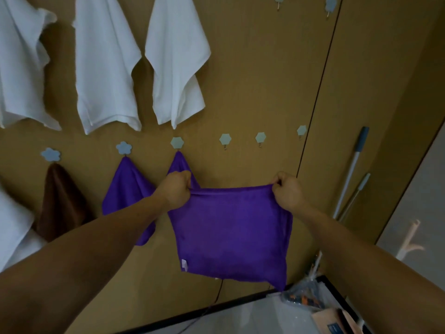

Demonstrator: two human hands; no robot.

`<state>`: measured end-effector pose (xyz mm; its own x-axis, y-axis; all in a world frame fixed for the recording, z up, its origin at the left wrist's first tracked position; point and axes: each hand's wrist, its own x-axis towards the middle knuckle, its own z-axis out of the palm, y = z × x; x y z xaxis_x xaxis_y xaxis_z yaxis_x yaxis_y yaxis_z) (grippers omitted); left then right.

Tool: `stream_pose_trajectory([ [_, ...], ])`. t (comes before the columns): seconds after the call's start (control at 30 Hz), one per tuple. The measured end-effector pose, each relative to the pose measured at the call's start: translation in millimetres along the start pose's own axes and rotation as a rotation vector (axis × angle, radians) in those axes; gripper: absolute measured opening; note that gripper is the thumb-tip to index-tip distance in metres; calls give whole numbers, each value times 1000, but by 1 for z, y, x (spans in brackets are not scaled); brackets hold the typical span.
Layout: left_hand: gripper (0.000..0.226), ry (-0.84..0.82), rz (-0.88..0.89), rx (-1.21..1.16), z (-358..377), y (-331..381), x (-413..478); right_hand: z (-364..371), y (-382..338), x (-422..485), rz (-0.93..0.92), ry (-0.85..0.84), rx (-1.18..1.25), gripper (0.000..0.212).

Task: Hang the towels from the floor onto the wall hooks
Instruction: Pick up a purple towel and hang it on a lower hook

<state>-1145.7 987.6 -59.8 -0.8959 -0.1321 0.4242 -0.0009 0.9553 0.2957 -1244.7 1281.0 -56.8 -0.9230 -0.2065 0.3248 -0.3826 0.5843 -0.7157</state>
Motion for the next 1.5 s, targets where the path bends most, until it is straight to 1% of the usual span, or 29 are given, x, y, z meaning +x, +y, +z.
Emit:
stream_pose_trajectory([
  [0.1, 33, 91, -48, -159, 8, -7, 18, 11, -1, 18, 70, -27, 95, 23],
  [0.17, 39, 133, -66, -259, 12, -9, 30, 19, 0, 29, 77, -67, 143, 27],
  [0.2, 40, 131, -62, -302, 14, -10, 35, 22, 0, 33, 84, -89, 171, 26],
  [0.27, 43, 86, -36, -360, 20, -16, 46, 26, 1, 42, 125, -183, 246, 13],
  [0.3, 42, 45, -32, -384, 22, -21, 54, 26, 1, 46, 139, -261, 266, 22],
  [0.33, 36, 1, -35, -414, 23, -24, 60, 27, 0, 51, 138, -341, 258, 37],
  [0.37, 24, -46, -47, -449, 25, -28, 67, 29, -1, 56, 131, -401, 217, 47],
  [0.4, 10, -100, -54, -494, 26, -30, 74, 32, -3, 60, 116, -431, 182, 50],
  [0.43, 16, -143, -49, -513, 26, -32, 81, 37, -5, 66, 101, -434, 170, 47],
  [0.47, 30, -184, -19, -525, 26, -32, 85, 42, -6, 71, 101, -411, 198, 40],
  [0.5, 37, -214, 16, -522, 28, -32, 90, 48, -7, 75, 105, -375, 241, 32],
  [0.53, 35, -239, 58, -530, 29, -30, 95, 52, -9, 79, 106, -337, 283, 26],
  [0.6, 19, -263, 95, -586, 31, -25, 105, 58, -9, 89, 107, -265, 337, 23],
  [0.67, 18, -233, 72, -689, 36, -23, 116, 62, -9, 100, 127, -222, 390, 25],
  [0.73, 19, -204, 44, -716, 46, -24, 127, 66, -9, 114, 120, -221, 414, 23],
  [0.8, 19, -163, 39, -653, 55, -23, 139, 73, -12, 127, 56, -228, 429, 19],
  [0.83, 16, -136, 31, -619, 60, -23, 145, 77, -12, 133, 27, -240, 455, 19],
  [0.9, 8, -94, 0, -580, 69, -23, 158, 83, -12, 146, 21, -300, 496, 15],
  [0.97, 9, -71, -42, -534, 74, -23, 168, 86, -11, 163, 22, -341, 474, 17],
  [1.0, 11, -56, -66, -509, 76, -23, 173, 88, -10, 173, 13, -336, 453, 19],
  [1.1, 15, -28, -124, -430, 79, -23, 189, 97, -4, 204, -20, -240, 437, 19],
  [1.17, 26, 2, -123, -342, 82, -24, 199, 104, 0, 221, -51, -177, 432, 13],
  [1.23, 37, 93, -105, -172, 88, -26, 208, 114, 3, 237, -110, -143, 346, 11],
  [1.3, 40, 240, -73, 37, 92, -28, 217, 121, 4, 251, -162, -97, 226, 21],
  [1.37, 41, 320, -79, 170, 94, -27, 225, 127, 2, 263, -205, -23, 145, 25],
  [1.43, 41, 326, -119, 220, 97, -26, 233, 133, 1, 270, -227, 39, 74, 26],
  [1.5, 39, 304, -173, 219, 106, -24, 238, 138, 3, 272, -208, 83, 50, 28],
])
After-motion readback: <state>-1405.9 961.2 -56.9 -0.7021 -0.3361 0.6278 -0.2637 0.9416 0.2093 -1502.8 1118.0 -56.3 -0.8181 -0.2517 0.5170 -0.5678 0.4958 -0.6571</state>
